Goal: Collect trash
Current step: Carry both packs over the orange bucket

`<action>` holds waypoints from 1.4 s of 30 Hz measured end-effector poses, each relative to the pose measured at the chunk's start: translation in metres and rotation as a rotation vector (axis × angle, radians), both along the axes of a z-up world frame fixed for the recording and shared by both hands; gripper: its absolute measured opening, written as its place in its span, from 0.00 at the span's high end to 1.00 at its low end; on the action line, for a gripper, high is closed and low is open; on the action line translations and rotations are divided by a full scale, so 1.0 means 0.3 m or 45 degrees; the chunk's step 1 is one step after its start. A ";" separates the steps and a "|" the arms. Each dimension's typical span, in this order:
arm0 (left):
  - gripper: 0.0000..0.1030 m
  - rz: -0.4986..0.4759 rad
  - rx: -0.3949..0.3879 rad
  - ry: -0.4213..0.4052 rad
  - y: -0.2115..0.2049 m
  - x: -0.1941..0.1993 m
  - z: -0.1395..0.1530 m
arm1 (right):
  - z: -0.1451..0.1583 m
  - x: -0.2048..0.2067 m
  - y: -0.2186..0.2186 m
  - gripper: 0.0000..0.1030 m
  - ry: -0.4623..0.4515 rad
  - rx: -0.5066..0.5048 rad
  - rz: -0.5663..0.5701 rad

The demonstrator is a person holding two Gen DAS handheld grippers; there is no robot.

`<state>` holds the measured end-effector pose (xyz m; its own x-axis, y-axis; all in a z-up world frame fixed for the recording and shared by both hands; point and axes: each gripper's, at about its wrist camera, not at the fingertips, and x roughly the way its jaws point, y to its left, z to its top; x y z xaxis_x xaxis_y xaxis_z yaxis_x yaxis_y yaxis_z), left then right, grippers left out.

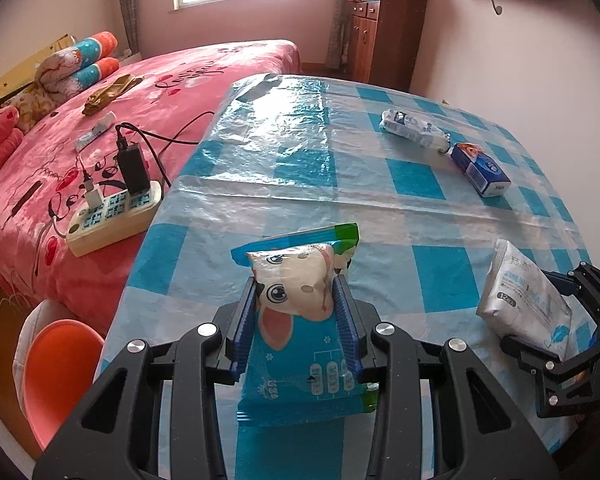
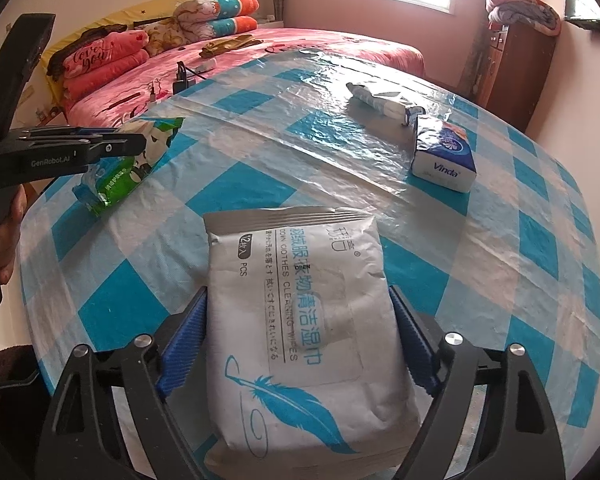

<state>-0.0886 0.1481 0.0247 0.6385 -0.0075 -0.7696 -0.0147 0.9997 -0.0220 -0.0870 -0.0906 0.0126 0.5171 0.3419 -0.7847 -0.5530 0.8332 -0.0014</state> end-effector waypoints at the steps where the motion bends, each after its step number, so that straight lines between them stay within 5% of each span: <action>1: 0.62 -0.005 -0.008 0.001 0.005 0.001 -0.001 | 0.000 -0.002 0.000 0.19 -0.004 -0.002 -0.002; 5: 0.61 -0.028 -0.017 0.007 0.008 0.001 -0.007 | 0.001 -0.012 0.002 0.21 -0.023 -0.015 -0.018; 10: 0.44 -0.053 -0.012 0.032 0.004 0.002 -0.037 | 0.004 -0.018 0.006 0.22 -0.028 -0.020 -0.043; 21: 0.27 -0.070 0.042 0.036 -0.033 0.023 -0.067 | 0.000 -0.020 0.003 0.21 -0.009 -0.005 -0.101; 26: 0.28 -0.060 0.092 0.005 -0.061 0.017 -0.075 | 0.001 -0.021 0.003 0.21 -0.006 -0.005 -0.111; 30: 0.52 -0.055 0.092 -0.035 -0.071 0.009 -0.071 | -0.003 -0.012 0.001 0.13 0.017 0.003 -0.103; 32: 0.54 -0.051 0.084 -0.039 -0.068 0.010 -0.069 | -0.004 -0.012 0.006 0.12 0.019 -0.002 -0.096; 42: 0.61 -0.012 -0.105 -0.043 0.037 -0.012 -0.056 | 0.002 -0.017 0.003 0.24 0.011 0.009 -0.115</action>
